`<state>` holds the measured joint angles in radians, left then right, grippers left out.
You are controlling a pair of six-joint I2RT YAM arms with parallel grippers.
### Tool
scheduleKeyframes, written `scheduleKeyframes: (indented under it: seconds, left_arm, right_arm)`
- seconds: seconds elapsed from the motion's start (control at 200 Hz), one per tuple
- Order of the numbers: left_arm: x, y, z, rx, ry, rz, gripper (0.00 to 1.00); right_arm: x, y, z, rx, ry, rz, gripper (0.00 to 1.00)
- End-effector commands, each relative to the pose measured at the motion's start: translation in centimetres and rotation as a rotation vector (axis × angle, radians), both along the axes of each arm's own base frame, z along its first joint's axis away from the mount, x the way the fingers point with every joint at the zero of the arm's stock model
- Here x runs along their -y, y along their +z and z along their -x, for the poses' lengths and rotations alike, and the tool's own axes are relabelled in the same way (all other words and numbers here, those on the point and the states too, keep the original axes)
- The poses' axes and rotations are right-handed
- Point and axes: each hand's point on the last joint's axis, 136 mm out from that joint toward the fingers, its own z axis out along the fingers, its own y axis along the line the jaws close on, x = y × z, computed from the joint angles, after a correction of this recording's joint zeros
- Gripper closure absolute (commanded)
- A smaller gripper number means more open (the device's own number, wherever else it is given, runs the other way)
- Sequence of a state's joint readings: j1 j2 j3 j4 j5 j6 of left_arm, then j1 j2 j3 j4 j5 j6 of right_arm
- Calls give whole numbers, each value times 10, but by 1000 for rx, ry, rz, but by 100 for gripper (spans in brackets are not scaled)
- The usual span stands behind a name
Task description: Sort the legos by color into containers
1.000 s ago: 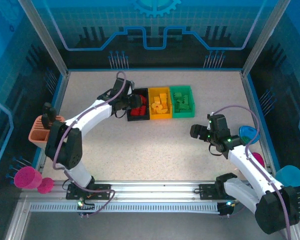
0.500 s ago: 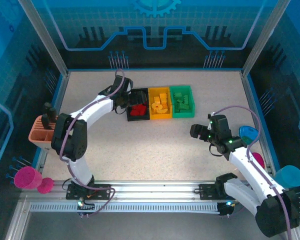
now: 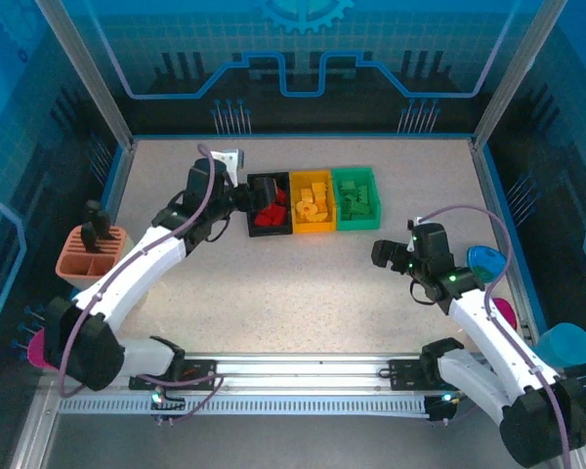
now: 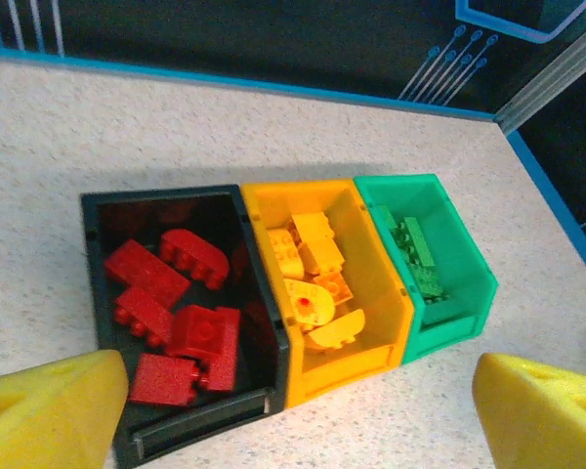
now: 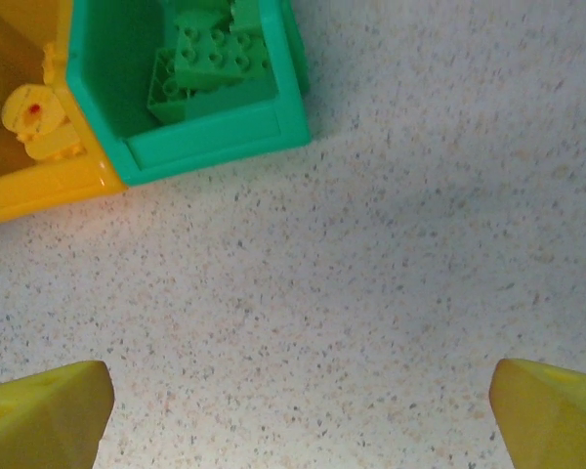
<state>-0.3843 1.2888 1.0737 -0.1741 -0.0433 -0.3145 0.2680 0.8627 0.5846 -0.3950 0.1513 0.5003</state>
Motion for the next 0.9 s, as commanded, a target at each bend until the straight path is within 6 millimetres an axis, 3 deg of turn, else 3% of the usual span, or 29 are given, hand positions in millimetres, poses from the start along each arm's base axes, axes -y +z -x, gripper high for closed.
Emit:
scheduleKeyframes:
  seconds: [0.0, 0.135, 0.315, 0.485, 0.525, 0.585, 0.665, 0.896]
  left_arm:
    - [-25, 11, 9, 91, 77, -129, 1]
    - [-44, 14, 24, 139, 133, -180, 1]
    - [-66, 5, 41, 196, 195, -236, 1]
    - [-108, -25, 58, 121, 391, -299, 1]
    - [-110, -36, 62, 100, 385, -329, 1]
    - [-107, -52, 65, 91, 330, -389, 1]
    - [-118, -67, 71, 57, 368, -434, 1]
    - [-139, -98, 85, 30, 439, -510, 1]
  right_arm:
    - [-4, 43, -12, 184, 33, 32, 0]
    - [-8, 65, -11, 353, 69, 53, 0]
    - [0, 65, -3, 417, 57, 94, 0]
    - [26, 59, 7, 405, -62, 144, 0]
    - [29, 56, 9, 410, -69, 152, 0]
    - [18, 53, 11, 446, 26, 170, 0]
    - [7, 48, 15, 496, 105, 176, 0]
    - [34, 33, 20, 462, -38, 211, 0]
